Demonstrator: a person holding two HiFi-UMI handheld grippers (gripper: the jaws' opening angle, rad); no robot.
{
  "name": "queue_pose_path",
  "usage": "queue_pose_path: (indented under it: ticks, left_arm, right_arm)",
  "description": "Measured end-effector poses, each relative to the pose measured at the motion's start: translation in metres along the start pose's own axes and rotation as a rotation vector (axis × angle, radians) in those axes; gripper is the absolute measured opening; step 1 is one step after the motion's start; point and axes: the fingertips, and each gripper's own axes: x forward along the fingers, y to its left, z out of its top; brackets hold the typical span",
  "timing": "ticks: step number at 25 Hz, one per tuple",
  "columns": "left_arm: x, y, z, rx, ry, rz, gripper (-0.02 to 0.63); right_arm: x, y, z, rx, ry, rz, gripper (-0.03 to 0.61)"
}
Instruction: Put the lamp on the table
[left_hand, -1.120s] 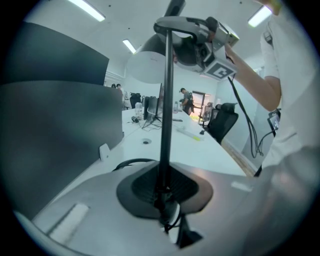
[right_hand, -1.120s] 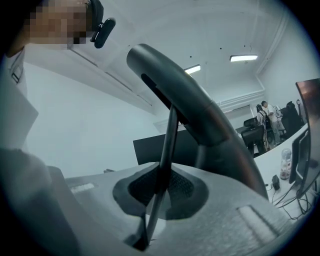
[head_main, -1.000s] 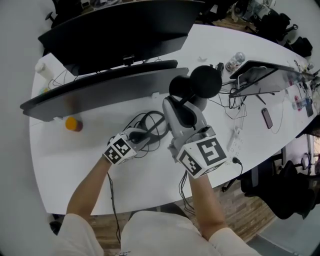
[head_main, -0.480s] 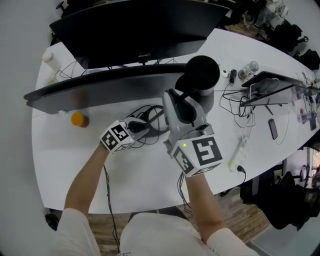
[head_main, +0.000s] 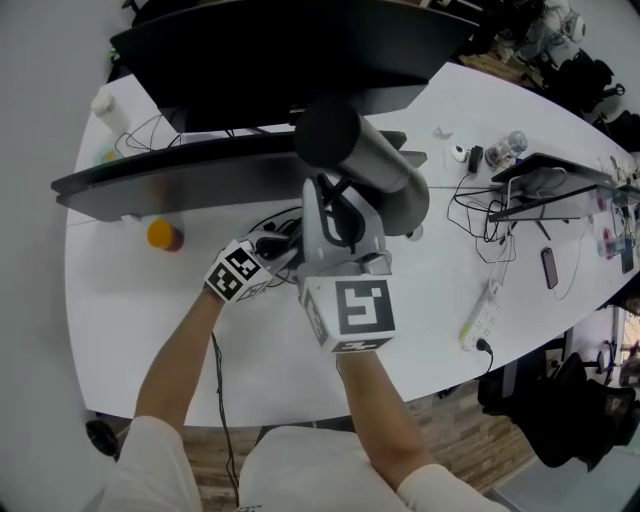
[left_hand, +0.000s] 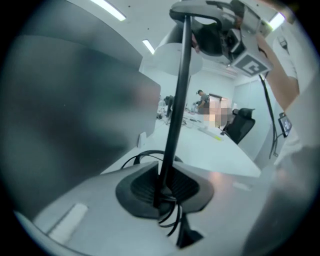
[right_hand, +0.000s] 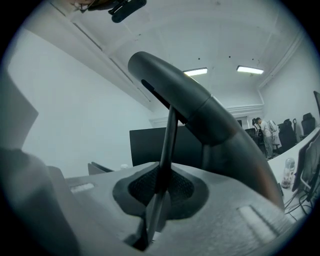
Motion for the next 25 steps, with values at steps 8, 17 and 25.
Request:
queue_pose_path:
  ticks: [8, 17, 25]
  left_arm:
    - [0.001, 0.014, -0.014, -0.044, 0.012, 0.065, 0.041]
    - [0.000, 0.020, -0.019, -0.069, -0.034, 0.053, 0.043]
    - [0.000, 0.022, -0.019, -0.070, -0.129, 0.000, 0.057]
  right_arm:
    - [0.019, 0.033, -0.010, -0.062, -0.002, -0.041, 0.025]
    - [0.029, 0.048, -0.013, -0.024, -0.007, -0.016, 0.021]
    - [0.021, 0.049, -0.018, -0.010, 0.004, 0.014, 0.020]
